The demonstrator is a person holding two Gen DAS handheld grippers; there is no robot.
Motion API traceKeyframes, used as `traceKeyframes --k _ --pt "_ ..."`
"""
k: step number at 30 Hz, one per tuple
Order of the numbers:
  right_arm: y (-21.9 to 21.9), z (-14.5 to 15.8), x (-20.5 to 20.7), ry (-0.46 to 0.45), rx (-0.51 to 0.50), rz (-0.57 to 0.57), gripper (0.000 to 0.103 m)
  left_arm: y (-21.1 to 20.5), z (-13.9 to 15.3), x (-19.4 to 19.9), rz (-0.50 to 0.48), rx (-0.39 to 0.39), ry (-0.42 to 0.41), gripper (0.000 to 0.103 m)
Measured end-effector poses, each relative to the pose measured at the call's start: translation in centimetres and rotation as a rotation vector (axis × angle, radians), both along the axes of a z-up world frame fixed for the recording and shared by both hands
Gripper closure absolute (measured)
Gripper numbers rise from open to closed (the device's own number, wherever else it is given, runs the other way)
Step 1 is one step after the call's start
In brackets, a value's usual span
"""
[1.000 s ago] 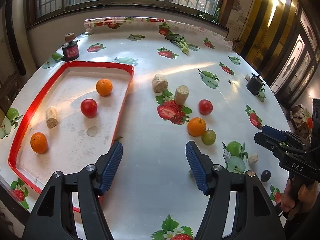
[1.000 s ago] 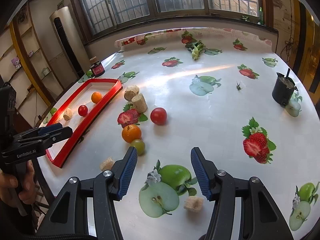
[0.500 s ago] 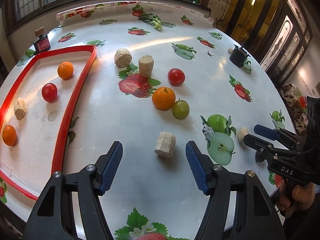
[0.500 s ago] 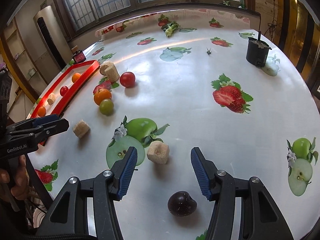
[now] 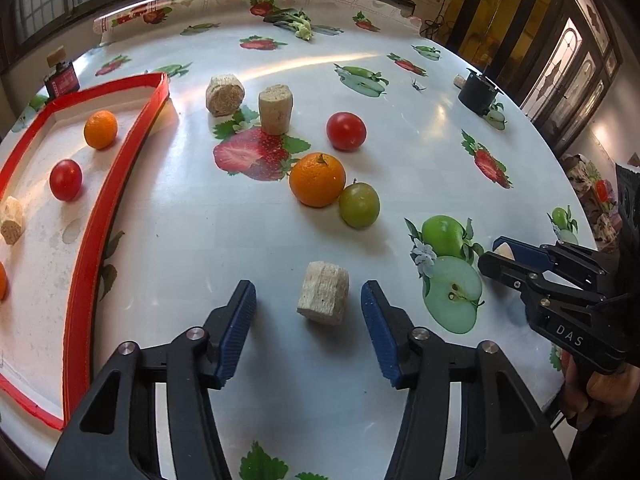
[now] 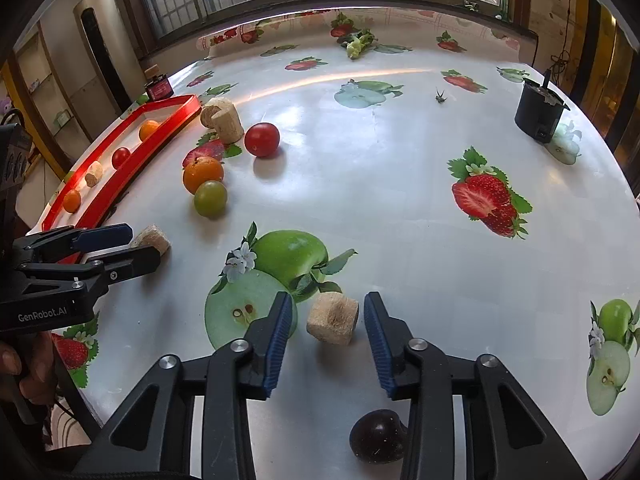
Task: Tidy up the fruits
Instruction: 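Grasp another beige block with the left gripper while the right gripper grasps a beige block, then lift and carry both held beige blocks over the red-rimmed tray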
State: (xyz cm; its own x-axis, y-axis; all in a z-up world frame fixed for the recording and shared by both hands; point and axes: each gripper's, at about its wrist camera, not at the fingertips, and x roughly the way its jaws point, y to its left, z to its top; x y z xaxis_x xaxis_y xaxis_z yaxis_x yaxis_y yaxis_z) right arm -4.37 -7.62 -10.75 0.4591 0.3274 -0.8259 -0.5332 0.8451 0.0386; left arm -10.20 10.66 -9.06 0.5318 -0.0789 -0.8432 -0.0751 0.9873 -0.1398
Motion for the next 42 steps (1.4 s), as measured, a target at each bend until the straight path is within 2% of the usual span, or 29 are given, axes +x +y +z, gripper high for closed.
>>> traceKeyframes --k 2,5,6,12,22,42 --pt "-0.2 0.0 0.1 0.003 0.007 0.0 0.075 -0.2 0.0 0.1 -0.017 -0.003 -0.005 0.062" --pt "-0.3 0.1 0.1 0.003 0.013 -0.001 0.077 -0.2 0.0 0.1 -0.031 -0.005 -0.01 0.07" --pt "-0.4 0.1 0.0 0.002 0.013 -0.002 0.077 -0.2 0.0 0.1 -0.037 -0.016 -0.01 0.082" --pt "-0.4 0.6 -0.4 -0.002 0.03 0.002 0.077 0.0 0.2 -0.4 -0.043 -0.032 -0.018 0.082" --pt "0.5 1.8 -1.0 -0.015 0.061 0.032 0.077 1.5 1.7 -1.7 0.001 -0.02 -0.059 0.082" --pt "6.0 3.8 -2.1 -0.041 0.094 0.171 0.077 5.5 3.5 -4.4 0.116 0.01 -0.099 0.082"
